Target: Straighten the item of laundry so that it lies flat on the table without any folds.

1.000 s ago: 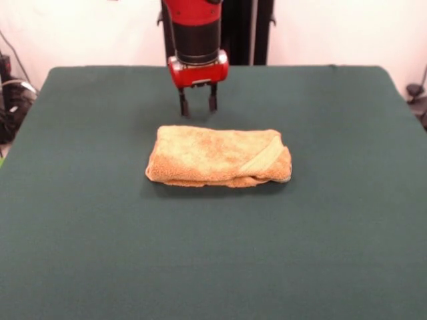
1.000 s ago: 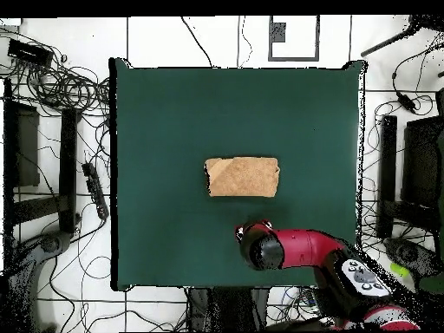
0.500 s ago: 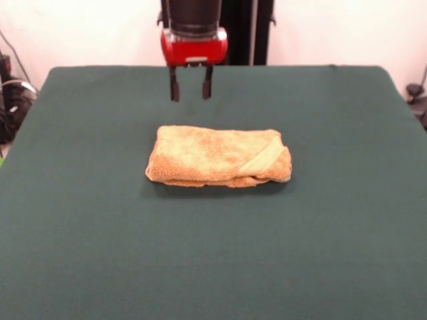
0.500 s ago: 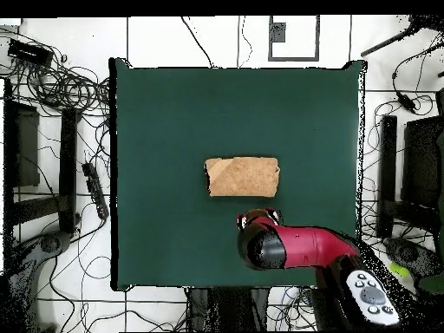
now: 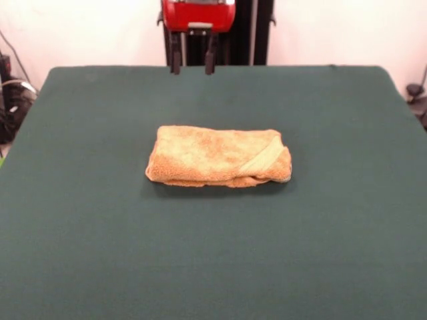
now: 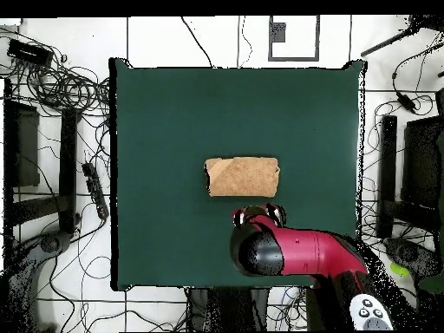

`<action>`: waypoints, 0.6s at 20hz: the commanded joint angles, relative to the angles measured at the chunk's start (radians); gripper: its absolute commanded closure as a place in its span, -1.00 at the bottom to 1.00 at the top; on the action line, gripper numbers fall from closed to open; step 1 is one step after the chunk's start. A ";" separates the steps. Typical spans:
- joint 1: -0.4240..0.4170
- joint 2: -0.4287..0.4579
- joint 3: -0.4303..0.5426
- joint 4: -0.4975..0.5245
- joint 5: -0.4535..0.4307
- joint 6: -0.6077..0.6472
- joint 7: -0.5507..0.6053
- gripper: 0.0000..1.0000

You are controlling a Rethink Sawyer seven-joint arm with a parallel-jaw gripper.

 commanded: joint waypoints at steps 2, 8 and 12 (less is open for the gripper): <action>0.003 0.111 0.063 0.015 0.056 0.059 0.130 -1.00; -0.039 0.209 0.097 -0.057 0.035 0.041 0.083 -1.00; -0.121 0.292 0.159 -0.103 0.022 0.049 0.016 -1.00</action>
